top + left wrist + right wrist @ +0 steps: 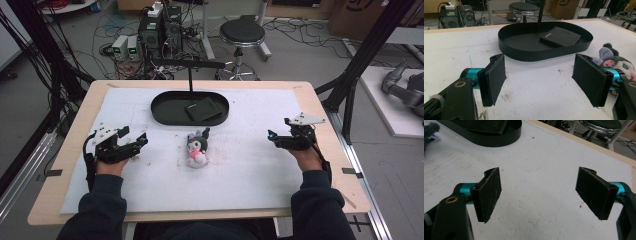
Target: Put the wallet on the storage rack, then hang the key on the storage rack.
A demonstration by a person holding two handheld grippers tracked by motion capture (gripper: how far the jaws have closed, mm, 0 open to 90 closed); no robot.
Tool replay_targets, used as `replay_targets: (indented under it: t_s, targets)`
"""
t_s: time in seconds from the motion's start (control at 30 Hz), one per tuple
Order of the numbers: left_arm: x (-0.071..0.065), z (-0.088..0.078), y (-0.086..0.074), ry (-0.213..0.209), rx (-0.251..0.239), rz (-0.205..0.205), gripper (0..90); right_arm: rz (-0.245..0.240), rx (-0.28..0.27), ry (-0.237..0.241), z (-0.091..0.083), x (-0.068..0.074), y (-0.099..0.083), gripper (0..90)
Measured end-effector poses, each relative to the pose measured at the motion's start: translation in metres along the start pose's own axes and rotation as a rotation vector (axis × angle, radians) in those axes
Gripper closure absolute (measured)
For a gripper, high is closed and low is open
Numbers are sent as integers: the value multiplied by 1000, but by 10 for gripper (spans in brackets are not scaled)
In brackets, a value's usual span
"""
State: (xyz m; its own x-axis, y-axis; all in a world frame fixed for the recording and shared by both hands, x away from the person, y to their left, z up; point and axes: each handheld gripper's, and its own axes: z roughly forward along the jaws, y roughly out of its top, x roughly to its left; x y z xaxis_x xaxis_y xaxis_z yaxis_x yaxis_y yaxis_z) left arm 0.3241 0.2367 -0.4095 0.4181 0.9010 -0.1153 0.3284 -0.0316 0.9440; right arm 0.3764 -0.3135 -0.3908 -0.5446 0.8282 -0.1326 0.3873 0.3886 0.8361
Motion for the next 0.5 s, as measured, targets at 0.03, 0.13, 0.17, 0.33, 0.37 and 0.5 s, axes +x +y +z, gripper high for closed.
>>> replay_targets:
  t_s: [0.03,0.13,0.17,0.33,0.37,0.5]
  targets:
    - [0,1,0,0,0,-1,263,-4,0,-1,0,0,0,212]
    - [-2,4,1,-9,-2,5,263,-3,-10,-8,-4,1,0,212]
    - [-3,5,1,-16,0,8,263,0,-16,-11,-5,0,0,212]
    - [-11,10,2,-50,14,23,263,20,-18,-24,-7,-4,-4,212]
    - [-12,11,2,-54,17,25,263,26,-16,-25,-7,-4,-5,213]
    - [-15,13,1,-63,29,29,263,31,-16,-35,-6,-4,-5,212]
